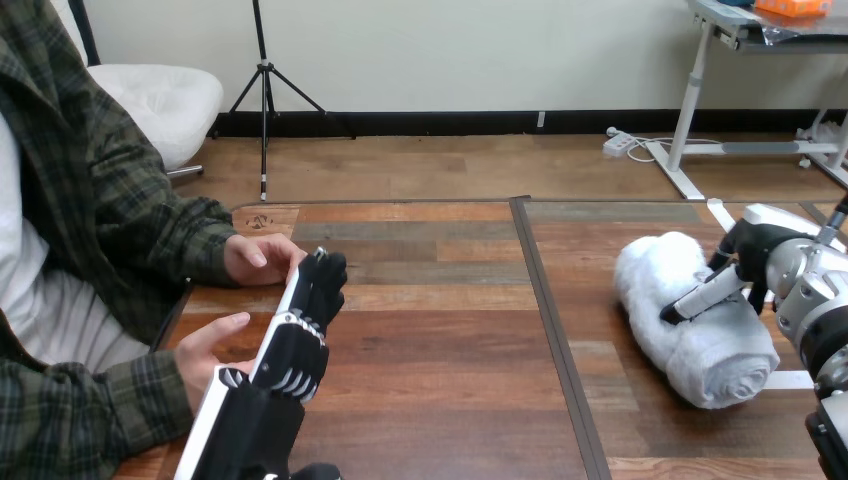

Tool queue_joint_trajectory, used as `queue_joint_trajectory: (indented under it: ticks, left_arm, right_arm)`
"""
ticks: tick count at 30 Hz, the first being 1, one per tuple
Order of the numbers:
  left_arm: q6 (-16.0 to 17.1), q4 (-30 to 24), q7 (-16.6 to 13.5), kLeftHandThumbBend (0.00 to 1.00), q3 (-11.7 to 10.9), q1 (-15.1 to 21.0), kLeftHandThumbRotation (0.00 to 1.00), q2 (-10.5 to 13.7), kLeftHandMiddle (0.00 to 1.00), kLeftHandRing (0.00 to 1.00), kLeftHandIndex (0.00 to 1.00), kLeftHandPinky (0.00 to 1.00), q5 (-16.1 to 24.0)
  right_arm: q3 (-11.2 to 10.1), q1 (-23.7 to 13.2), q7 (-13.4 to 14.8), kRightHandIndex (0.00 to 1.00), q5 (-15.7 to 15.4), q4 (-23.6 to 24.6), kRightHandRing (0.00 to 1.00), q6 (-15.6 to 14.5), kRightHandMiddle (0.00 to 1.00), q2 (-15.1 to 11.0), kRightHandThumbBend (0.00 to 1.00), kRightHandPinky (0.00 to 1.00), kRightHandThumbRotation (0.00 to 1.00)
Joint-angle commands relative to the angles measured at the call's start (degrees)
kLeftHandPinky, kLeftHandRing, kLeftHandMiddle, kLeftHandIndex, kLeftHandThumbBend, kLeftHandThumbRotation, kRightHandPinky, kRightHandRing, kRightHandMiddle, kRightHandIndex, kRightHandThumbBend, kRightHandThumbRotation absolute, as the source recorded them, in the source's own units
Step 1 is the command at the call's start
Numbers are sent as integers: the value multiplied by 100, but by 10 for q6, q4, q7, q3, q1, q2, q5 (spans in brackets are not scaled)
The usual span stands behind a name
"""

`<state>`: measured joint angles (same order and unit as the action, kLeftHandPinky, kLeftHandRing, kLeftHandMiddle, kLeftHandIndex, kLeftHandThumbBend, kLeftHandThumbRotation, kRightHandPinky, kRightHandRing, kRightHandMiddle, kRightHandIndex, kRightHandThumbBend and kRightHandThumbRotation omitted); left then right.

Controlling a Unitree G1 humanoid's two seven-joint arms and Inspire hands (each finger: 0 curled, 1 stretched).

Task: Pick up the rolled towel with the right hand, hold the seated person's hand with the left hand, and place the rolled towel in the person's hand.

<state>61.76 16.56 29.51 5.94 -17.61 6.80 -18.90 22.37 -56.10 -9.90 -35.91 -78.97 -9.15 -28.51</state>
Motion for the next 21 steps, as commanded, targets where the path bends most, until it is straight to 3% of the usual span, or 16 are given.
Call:
queue_joint_trajectory:
  ticks: [1,7,21]
  left_arm:
    - [-6,-36,-3,100,4,14,77,1,100,100,100,100,-9]
    - [-13,-44,-6,100,2,9,77,-2,100,100,100,100,-7]
    - [-8,-44,-15,100,-4,10,83,-1,100,100,100,100,6]
  right_arm:
    - [8,7,-1,63,-4,-2,18,11,29,20,81,11,1]
    - [5,8,-6,54,-1,-2,16,18,26,26,86,10,0]
    - [-16,3,-24,54,22,5,15,53,24,34,81,9,0]
